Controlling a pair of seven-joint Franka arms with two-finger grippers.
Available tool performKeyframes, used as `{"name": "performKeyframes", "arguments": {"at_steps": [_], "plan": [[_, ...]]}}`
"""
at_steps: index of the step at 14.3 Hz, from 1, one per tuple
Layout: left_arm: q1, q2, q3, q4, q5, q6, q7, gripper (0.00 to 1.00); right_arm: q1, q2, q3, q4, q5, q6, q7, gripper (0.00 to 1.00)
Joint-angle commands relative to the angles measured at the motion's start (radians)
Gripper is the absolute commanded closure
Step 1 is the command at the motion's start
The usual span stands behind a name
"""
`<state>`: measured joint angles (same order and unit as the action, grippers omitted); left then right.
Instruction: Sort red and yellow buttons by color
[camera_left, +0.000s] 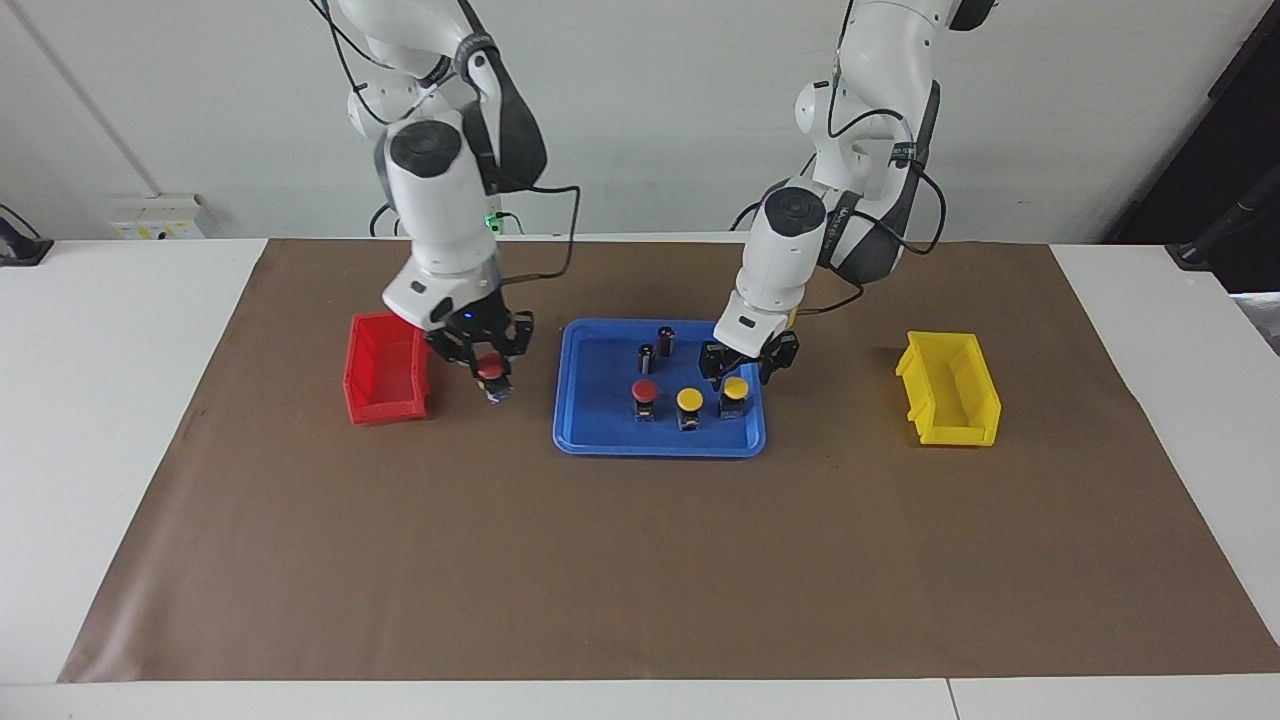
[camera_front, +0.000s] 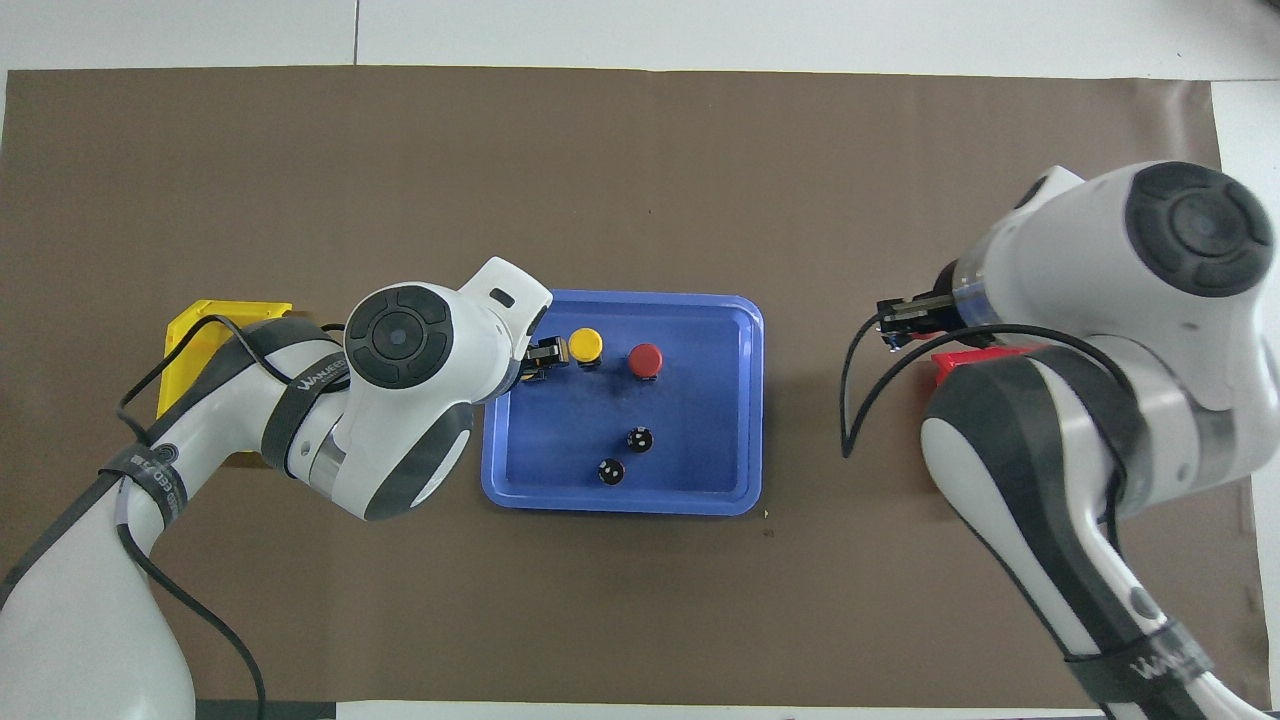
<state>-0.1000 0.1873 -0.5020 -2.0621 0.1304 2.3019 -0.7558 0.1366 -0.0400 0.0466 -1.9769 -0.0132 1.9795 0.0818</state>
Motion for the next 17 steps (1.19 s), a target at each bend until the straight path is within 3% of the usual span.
{"name": "performKeyframes", "arguments": {"at_steps": [1, 7, 9, 17], "plan": [[-0.003, 0.003, -0.003, 0.002, 0.051, 0.025, -0.053, 0.21, -0.116, -0.170, 0.013, -0.227, 0.039, 0.035, -0.152, 0.86], [-0.010, 0.040, -0.026, 0.031, 0.097, 0.028, -0.109, 0.23, -0.279, -0.212, 0.012, -0.353, 0.041, 0.042, -0.298, 0.86], [-0.009, 0.060, -0.036, 0.033, 0.153, 0.031, -0.148, 0.24, -0.281, -0.210, 0.012, -0.393, 0.042, 0.090, -0.300, 0.86], [-0.006, 0.054, -0.038, 0.054, 0.160, -0.024, -0.151, 0.33, -0.272, -0.199, 0.012, -0.506, 0.041, 0.234, -0.310, 0.86]]}}
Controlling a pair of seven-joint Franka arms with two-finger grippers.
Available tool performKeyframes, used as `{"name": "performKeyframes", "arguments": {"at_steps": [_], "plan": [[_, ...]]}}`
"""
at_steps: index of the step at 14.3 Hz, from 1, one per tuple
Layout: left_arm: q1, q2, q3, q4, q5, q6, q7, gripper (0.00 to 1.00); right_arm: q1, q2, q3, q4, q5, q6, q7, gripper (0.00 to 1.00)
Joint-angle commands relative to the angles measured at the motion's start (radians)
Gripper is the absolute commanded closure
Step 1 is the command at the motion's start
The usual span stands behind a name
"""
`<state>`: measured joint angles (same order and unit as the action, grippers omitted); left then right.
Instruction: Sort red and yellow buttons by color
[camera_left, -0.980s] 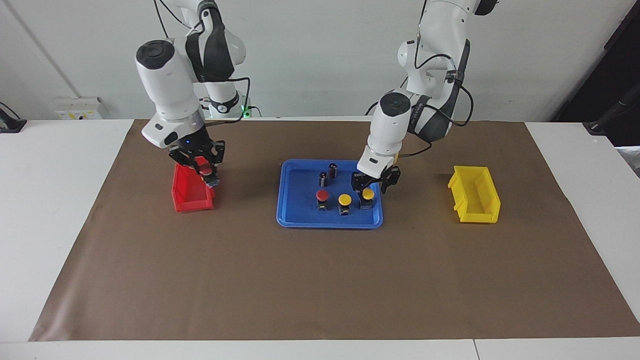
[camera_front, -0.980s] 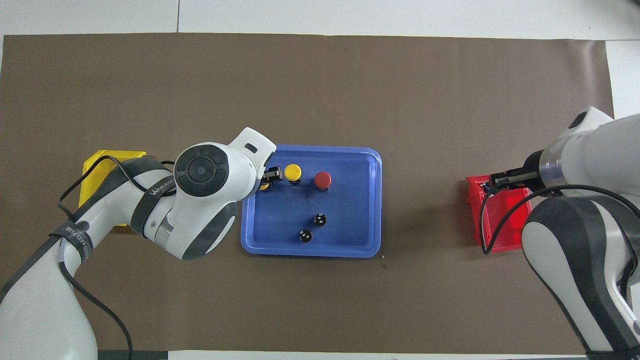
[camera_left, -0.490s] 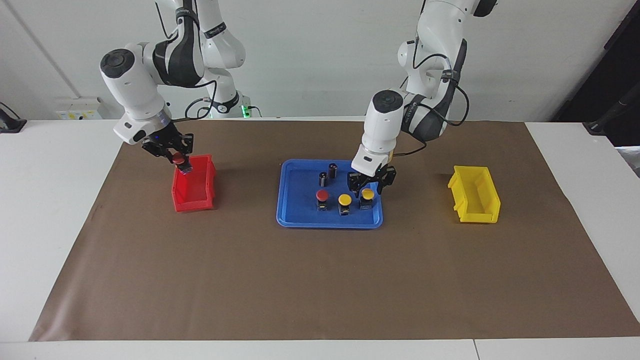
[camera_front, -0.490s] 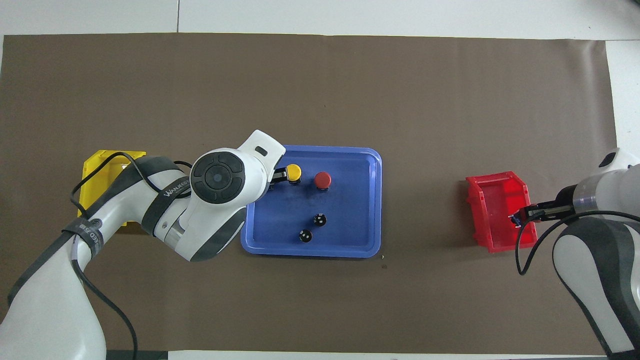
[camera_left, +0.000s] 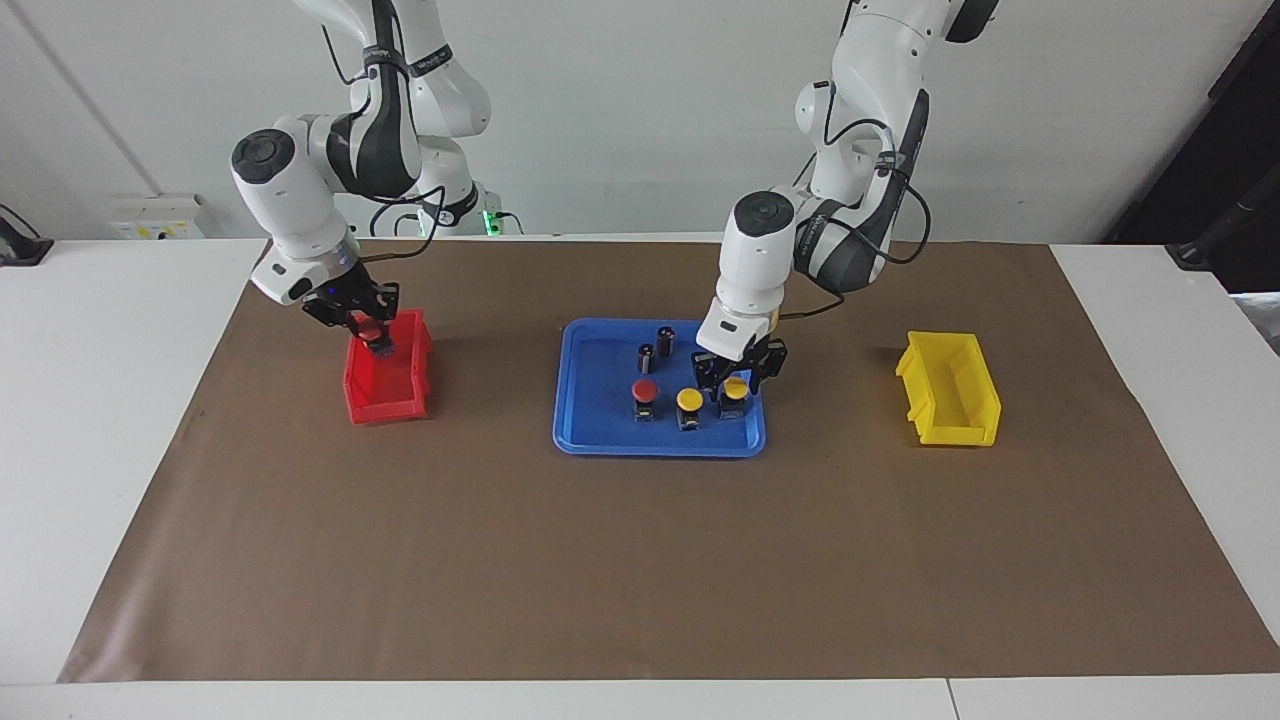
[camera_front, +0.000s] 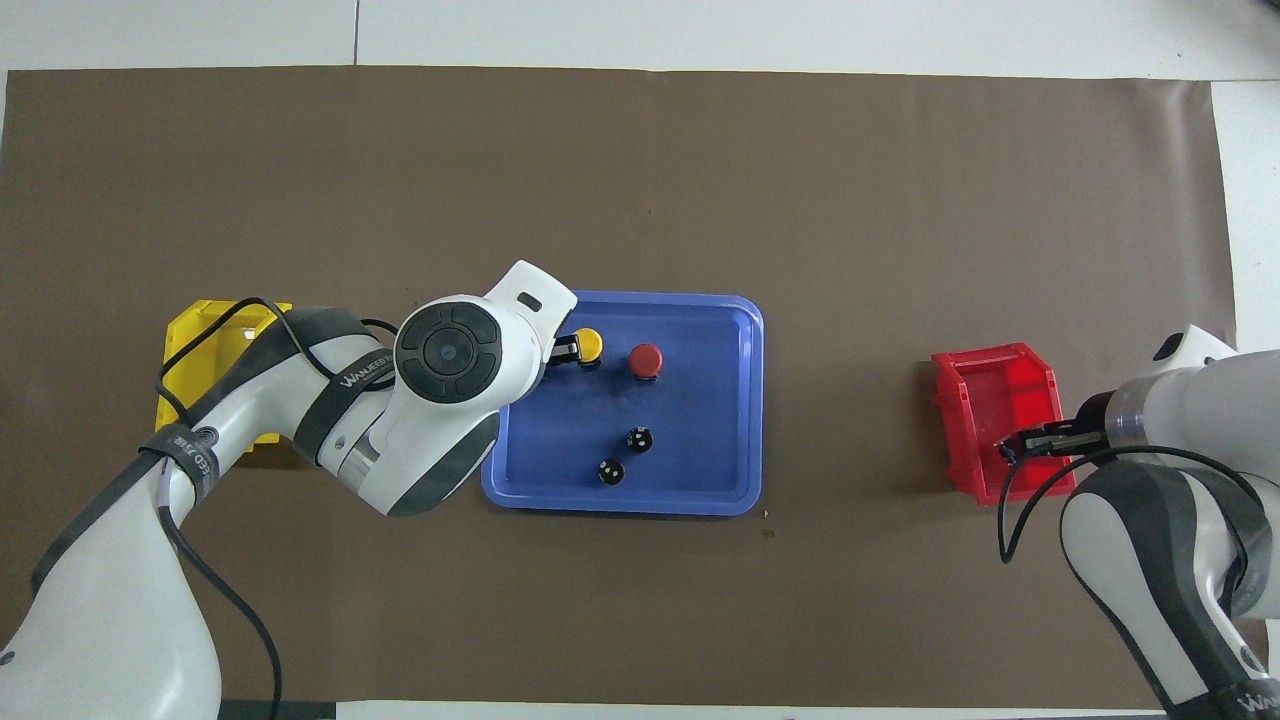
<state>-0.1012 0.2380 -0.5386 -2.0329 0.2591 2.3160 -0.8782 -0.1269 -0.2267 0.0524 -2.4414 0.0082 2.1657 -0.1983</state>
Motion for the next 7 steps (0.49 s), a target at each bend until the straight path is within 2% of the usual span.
{"name": "performKeyframes", "arguments": {"at_steps": [1, 3, 7], "plan": [[-0.003, 0.003, -0.001, 0.025, 0.031, -0.041, -0.028, 0.35, -0.007, -0.013, 0.007, -0.063, 0.019, 0.074, -0.030, 0.86], [-0.002, 0.003, -0.001, 0.026, 0.031, -0.052, -0.028, 0.41, -0.005, -0.002, 0.007, -0.083, 0.019, 0.106, -0.030, 0.86], [0.000, -0.006, -0.003, 0.023, 0.032, -0.095, -0.027, 0.44, -0.004, -0.005, 0.009, -0.096, 0.019, 0.108, -0.030, 0.85]]}}
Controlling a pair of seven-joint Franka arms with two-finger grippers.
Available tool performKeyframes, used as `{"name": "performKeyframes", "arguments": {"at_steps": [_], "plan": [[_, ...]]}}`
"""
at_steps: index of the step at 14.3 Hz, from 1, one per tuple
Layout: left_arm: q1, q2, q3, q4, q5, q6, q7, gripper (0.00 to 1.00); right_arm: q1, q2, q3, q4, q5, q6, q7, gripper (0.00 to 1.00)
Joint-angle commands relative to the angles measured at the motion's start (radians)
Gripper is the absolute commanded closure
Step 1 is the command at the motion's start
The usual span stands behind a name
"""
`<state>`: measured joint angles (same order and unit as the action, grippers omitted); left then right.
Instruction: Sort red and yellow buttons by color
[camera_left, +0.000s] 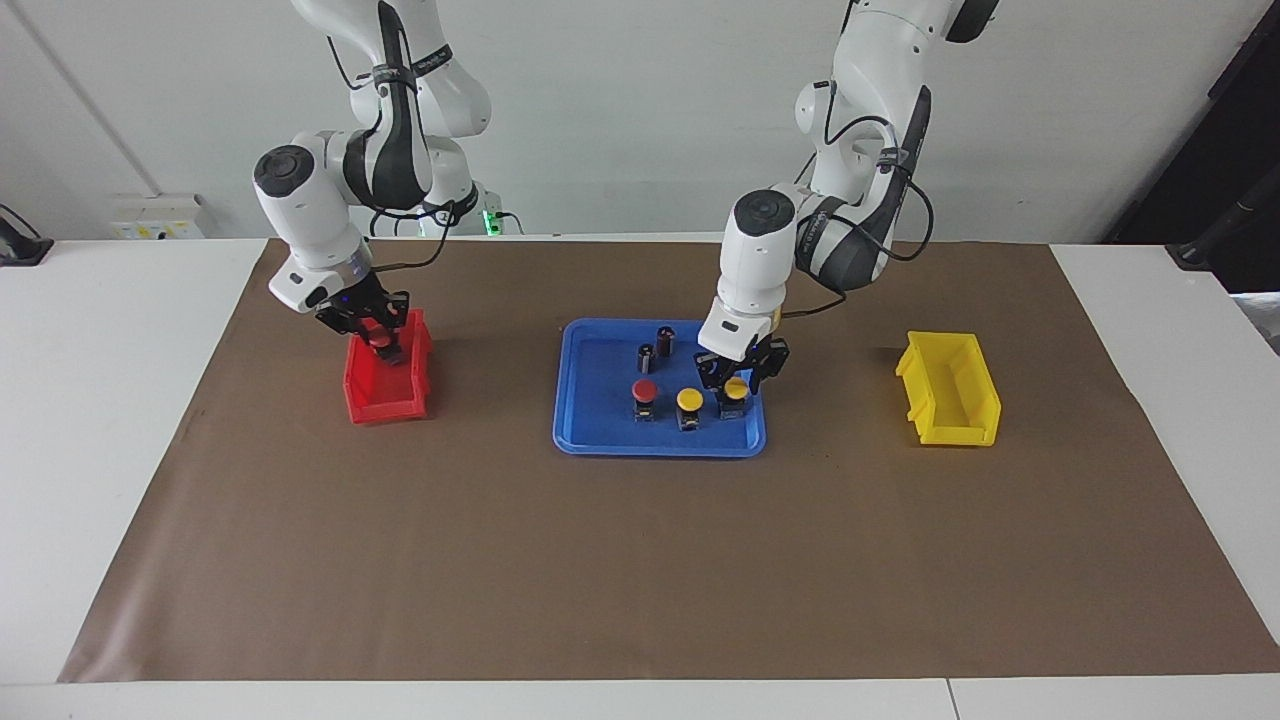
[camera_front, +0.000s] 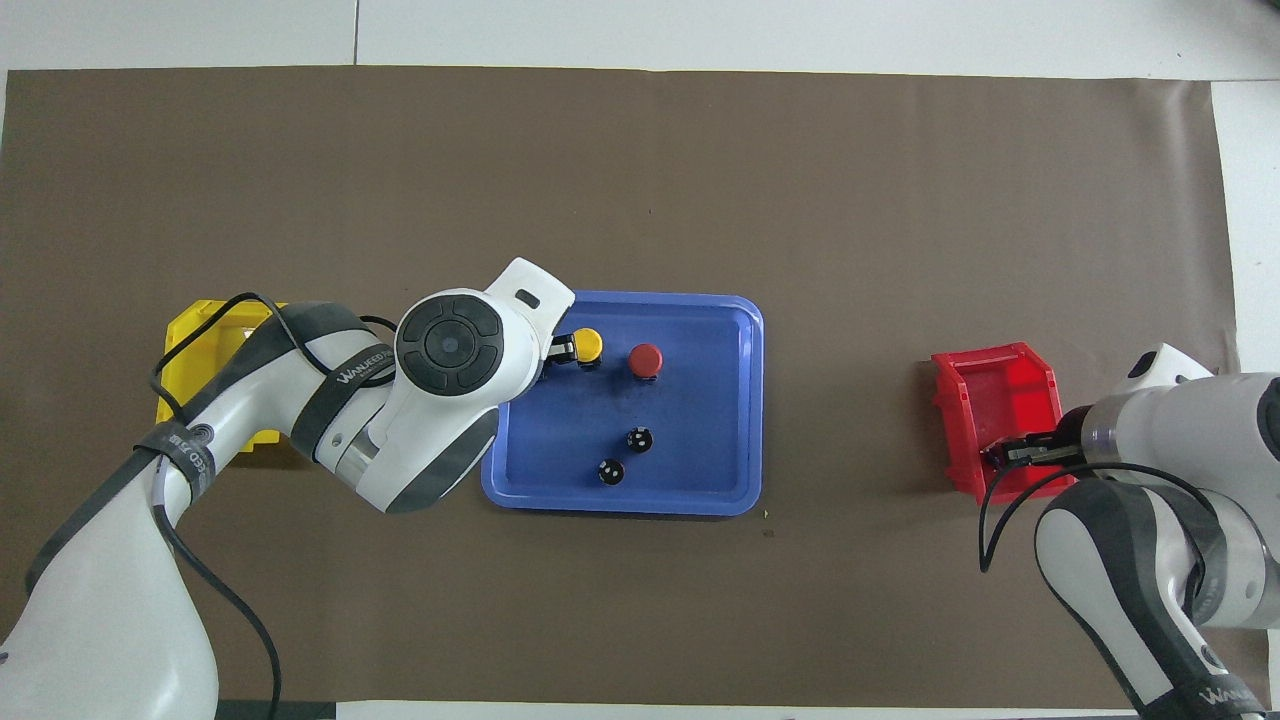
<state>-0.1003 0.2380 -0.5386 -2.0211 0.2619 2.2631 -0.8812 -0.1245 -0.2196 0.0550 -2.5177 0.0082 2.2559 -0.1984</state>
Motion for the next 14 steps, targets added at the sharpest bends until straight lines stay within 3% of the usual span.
{"name": "performKeyframes", "arguments": {"at_steps": [1, 3, 5, 8, 9, 10, 14], "plan": [[0.001, -0.017, -0.003, 0.012, 0.030, -0.045, -0.022, 0.48, -0.006, -0.012, 0.006, -0.021, 0.019, 0.016, -0.029, 0.85], [0.002, -0.023, -0.006, 0.024, 0.030, -0.065, -0.022, 0.55, -0.004, -0.015, 0.006, -0.030, 0.019, 0.017, -0.030, 0.82], [0.004, -0.023, -0.008, 0.036, 0.028, -0.066, -0.022, 0.59, 0.008, -0.015, 0.005, -0.030, 0.019, 0.018, -0.032, 0.67], [0.008, -0.029, -0.009, 0.041, 0.028, -0.085, -0.018, 0.83, 0.009, -0.015, 0.005, -0.032, 0.019, 0.018, -0.032, 0.52], [0.013, -0.051, -0.009, 0.041, 0.027, -0.108, -0.015, 0.91, 0.009, -0.015, 0.005, -0.032, 0.019, 0.018, -0.032, 0.42], [0.025, -0.086, -0.012, 0.047, 0.019, -0.155, -0.010, 0.97, 0.009, -0.015, 0.005, -0.032, 0.019, 0.018, -0.032, 0.38], [0.120, -0.129, 0.035, 0.192, -0.044, -0.403, 0.138, 0.98, 0.009, -0.006, 0.005, 0.009, 0.019, -0.013, -0.045, 0.34]]}}
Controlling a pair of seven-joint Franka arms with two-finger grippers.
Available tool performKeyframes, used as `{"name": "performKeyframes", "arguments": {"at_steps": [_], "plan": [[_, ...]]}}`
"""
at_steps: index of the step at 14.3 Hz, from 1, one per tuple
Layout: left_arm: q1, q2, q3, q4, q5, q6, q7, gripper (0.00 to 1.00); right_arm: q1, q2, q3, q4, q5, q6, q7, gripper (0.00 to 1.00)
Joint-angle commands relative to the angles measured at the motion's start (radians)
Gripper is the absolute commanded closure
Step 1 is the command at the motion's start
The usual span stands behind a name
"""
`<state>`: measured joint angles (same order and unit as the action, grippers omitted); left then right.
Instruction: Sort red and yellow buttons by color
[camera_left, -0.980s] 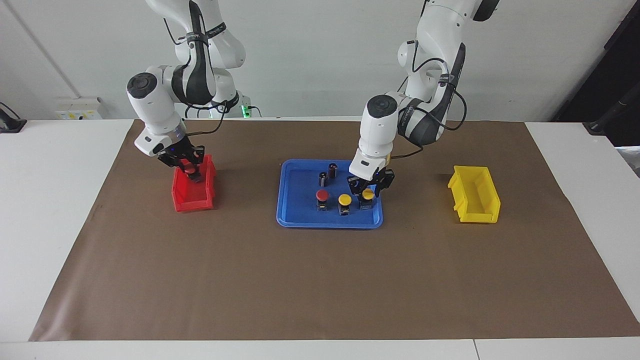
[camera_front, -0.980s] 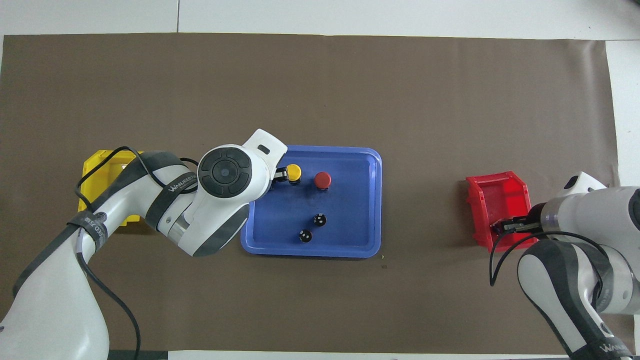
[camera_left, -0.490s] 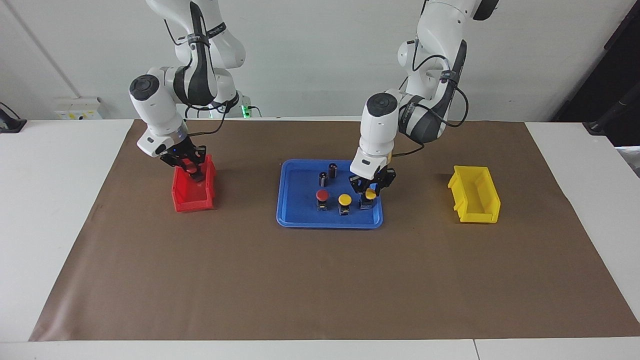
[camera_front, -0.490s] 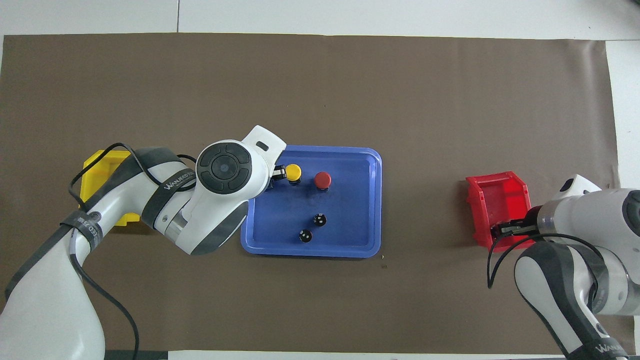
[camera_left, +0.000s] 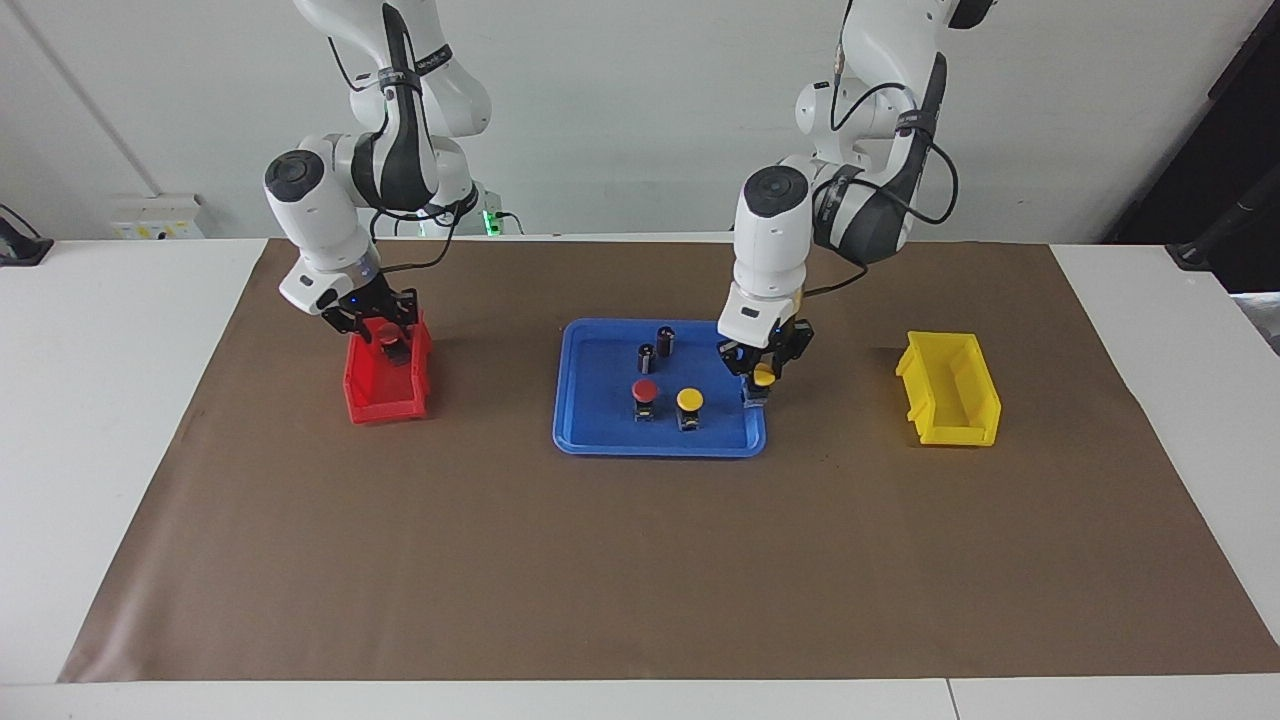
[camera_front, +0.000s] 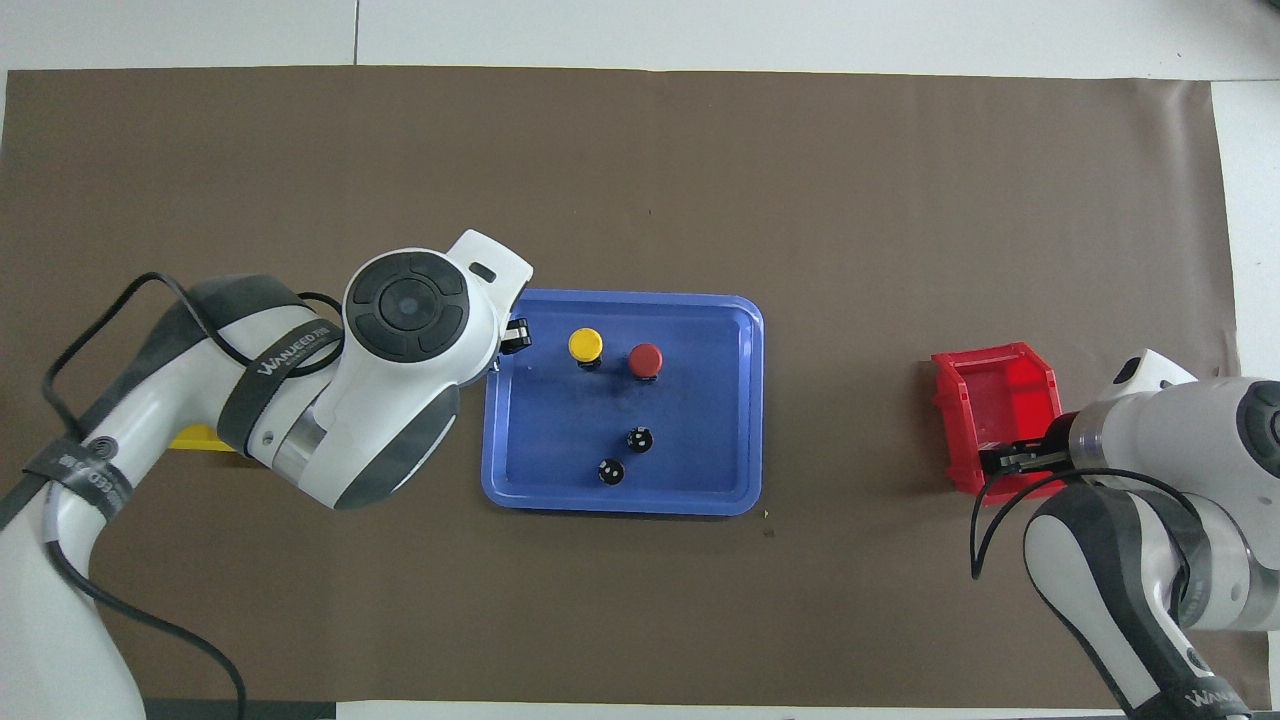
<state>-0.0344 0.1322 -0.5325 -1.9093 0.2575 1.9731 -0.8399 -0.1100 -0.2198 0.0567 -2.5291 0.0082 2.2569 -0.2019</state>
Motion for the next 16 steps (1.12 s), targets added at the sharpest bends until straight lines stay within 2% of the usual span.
{"name": "performKeyframes", "arguments": {"at_steps": [1, 2, 4, 6, 7, 10, 13, 14, 16], "plan": [[0.060, -0.039, 0.092, 0.129, -0.070, -0.170, 0.204, 0.98, -0.005, -0.003, 0.003, 0.053, 0.019, -0.045, -0.050, 0.34], [0.059, -0.064, 0.174, 0.166, -0.127, -0.219, 0.329, 0.98, -0.004, 0.006, 0.005, 0.100, 0.019, -0.090, -0.048, 0.34], [0.054, -0.121, 0.352, 0.176, -0.220, -0.253, 0.569, 0.98, 0.031, 0.026, 0.008, 0.200, 0.021, -0.161, -0.034, 0.34], [0.060, -0.134, 0.457, 0.156, -0.224, -0.263, 0.719, 0.98, 0.108, 0.077, 0.009, 0.341, 0.021, -0.245, 0.074, 0.34], [0.062, -0.155, 0.489, 0.109, -0.224, -0.240, 0.772, 0.98, 0.166, 0.114, 0.009, 0.416, 0.021, -0.281, 0.155, 0.34], [0.064, -0.218, 0.516, -0.092, -0.224, -0.056, 0.811, 0.98, 0.320, 0.222, 0.011, 0.609, 0.022, -0.295, 0.413, 0.30], [0.064, -0.209, 0.516, -0.191, -0.224, 0.035, 0.855, 0.98, 0.476, 0.394, 0.012, 0.862, 0.039, -0.309, 0.651, 0.30], [0.065, -0.209, 0.516, -0.212, -0.224, 0.044, 0.864, 0.98, 0.516, 0.454, 0.011, 0.915, 0.030, -0.281, 0.721, 0.30], [0.065, -0.215, 0.516, -0.264, -0.224, 0.081, 0.866, 0.98, 0.568, 0.500, 0.011, 0.902, 0.027, -0.171, 0.786, 0.29]]}}
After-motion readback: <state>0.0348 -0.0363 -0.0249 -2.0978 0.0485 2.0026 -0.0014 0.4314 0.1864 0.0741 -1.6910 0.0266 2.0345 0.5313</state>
